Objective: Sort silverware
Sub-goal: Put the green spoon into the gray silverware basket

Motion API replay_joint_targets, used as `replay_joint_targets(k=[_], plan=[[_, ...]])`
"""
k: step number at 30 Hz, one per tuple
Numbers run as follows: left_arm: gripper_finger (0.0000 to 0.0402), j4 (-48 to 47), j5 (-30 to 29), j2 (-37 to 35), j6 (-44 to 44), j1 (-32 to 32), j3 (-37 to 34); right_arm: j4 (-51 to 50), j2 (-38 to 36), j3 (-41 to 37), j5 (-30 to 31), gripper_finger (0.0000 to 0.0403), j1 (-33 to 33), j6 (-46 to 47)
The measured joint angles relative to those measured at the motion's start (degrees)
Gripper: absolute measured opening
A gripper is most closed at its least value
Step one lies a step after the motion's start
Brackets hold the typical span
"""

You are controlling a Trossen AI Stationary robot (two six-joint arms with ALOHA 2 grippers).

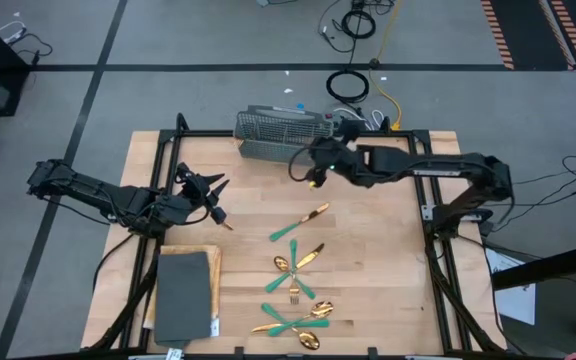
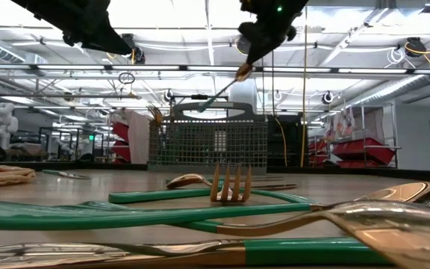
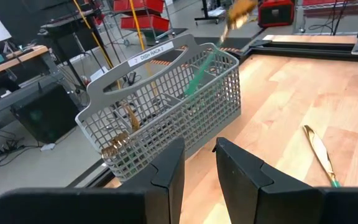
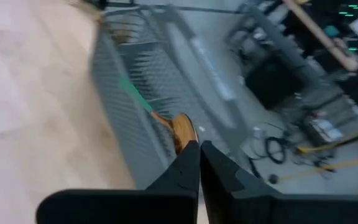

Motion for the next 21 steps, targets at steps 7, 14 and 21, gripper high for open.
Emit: replay_joint_targets(k=[7, 14, 21], plan=[[0.0099, 0.0, 0.0, 0.0, 0.0, 0.0, 0.0, -8.2, -2.5, 0.0, 9.9, 0.0000, -1.7, -0.3], [0.0099, 0.0, 0.0, 0.0, 0.0, 0.0, 0.0, -10.9, -2.4, 0.0, 12.3, 0.0000, -3.2, 0.1], [0.0099, 0.0, 0.0, 0.0, 0.0, 0.0, 0.0, -15.4, -2.4, 0.0, 14.7, 0.0000, -3.2, 0.6]])
